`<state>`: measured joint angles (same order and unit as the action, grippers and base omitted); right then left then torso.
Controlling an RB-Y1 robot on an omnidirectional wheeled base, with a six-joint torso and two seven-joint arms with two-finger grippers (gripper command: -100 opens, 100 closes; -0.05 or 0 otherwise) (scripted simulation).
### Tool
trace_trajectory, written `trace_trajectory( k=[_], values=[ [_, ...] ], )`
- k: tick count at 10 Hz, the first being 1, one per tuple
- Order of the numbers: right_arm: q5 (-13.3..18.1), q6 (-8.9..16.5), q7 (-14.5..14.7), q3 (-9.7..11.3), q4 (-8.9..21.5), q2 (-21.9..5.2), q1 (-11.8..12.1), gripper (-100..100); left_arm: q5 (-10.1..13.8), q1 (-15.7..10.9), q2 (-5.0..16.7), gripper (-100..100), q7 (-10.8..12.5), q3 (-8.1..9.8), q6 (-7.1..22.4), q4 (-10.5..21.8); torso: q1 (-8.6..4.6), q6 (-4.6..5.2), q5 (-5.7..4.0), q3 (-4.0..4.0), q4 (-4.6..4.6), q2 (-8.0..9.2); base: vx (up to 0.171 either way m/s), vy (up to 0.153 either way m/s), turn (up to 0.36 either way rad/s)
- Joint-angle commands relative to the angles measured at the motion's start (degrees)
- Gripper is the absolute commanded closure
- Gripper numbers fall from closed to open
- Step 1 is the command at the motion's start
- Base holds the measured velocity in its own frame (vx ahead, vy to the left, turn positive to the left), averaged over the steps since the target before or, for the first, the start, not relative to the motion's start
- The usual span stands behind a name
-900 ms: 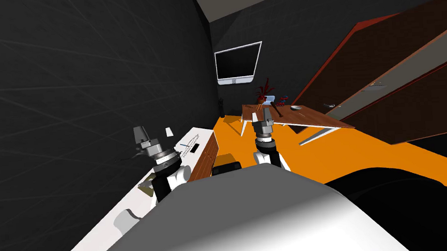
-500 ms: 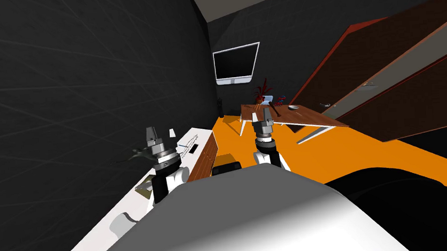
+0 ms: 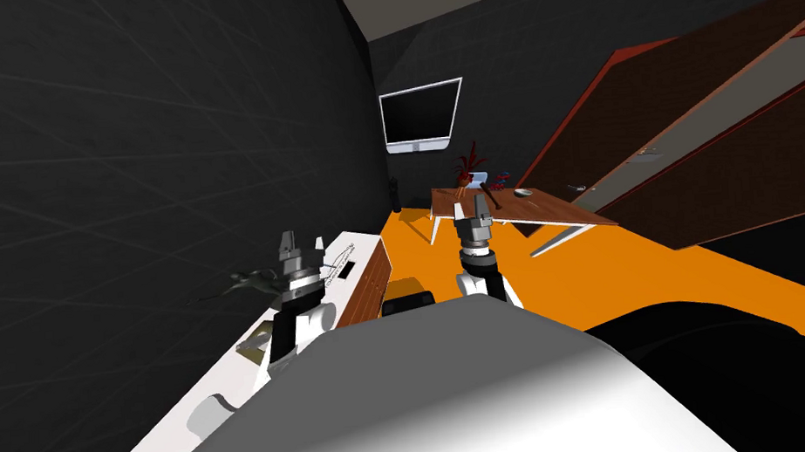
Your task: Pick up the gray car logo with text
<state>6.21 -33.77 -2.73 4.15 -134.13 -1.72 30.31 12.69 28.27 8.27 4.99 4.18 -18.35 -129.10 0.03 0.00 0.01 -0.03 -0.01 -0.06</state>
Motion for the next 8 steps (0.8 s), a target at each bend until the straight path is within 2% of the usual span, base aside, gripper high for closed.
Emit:
trace_trajectory(
  k=[1,2,3,4,5,6,7,8],
  values=[
    [0.0,0.0,0.0,0.0,0.0,0.0,0.0,0,2.0,0.2,2.3,-100,2.6,0.62,2.9,1.4,0.00,0.00,0.00,0.00,0.00,0.00,0.021,0.008,-0.080],
    [0.0,0.0,0.0,0.0,0.0,0.0,0.0,0,2.0,0.2,2.3,-100,2.6,0.62,3.9,1.4,0.02,0.00,0.01,-0.01,-0.01,-0.02,0.014,0.011,-0.021],
    [0.0,0.0,0.0,0.0,0.0,0.0,0.0,0,3.5,0.1,4.0,-100,4.3,1.12,5.7,2.5,0.03,-0.01,0.01,-0.01,-0.01,-0.01,0.016,0.011,-0.039],
    [0.0,0.0,0.0,0.0,0.0,0.0,0.0,0,3.5,0.1,4.0,-100,4.3,1.12,6.6,2.5,0.03,0.00,0.01,-0.01,0.00,-0.02,0.015,0.007,-0.025],
    [0.0,0.0,0.0,0.0,0.0,0.0,0.0,0,5.0,0.0,5.7,-100,6.2,1.63,8.9,3.7,0.01,-0.01,0.00,-0.01,0.00,-0.01,0.017,0.007,-0.048],
    [0.0,0.0,0.0,0.0,0.0,0.0,0.0,0,5.0,0.0,5.7,-100,6.2,1.63,9.4,3.7,0.02,0.00,0.01,-0.01,-0.01,-0.02,0.015,0.009,-0.024],
    [0.0,0.0,0.0,0.0,0.0,0.0,0.0,0,6.6,-0.2,7.6,-100,8.1,2.16,11.5,5.0,0.02,-0.01,0.01,0.00,0.00,-0.01,0.019,0.007,-0.047],
    [0.0,0.0,0.0,0.0,0.0,0.0,0.0,0,6.6,-0.2,7.6,-100,8.1,2.16,12.4,5.0,0.01,-0.01,0.00,-0.01,0.00,-0.01,0.017,0.007,-0.021]
  ],
)
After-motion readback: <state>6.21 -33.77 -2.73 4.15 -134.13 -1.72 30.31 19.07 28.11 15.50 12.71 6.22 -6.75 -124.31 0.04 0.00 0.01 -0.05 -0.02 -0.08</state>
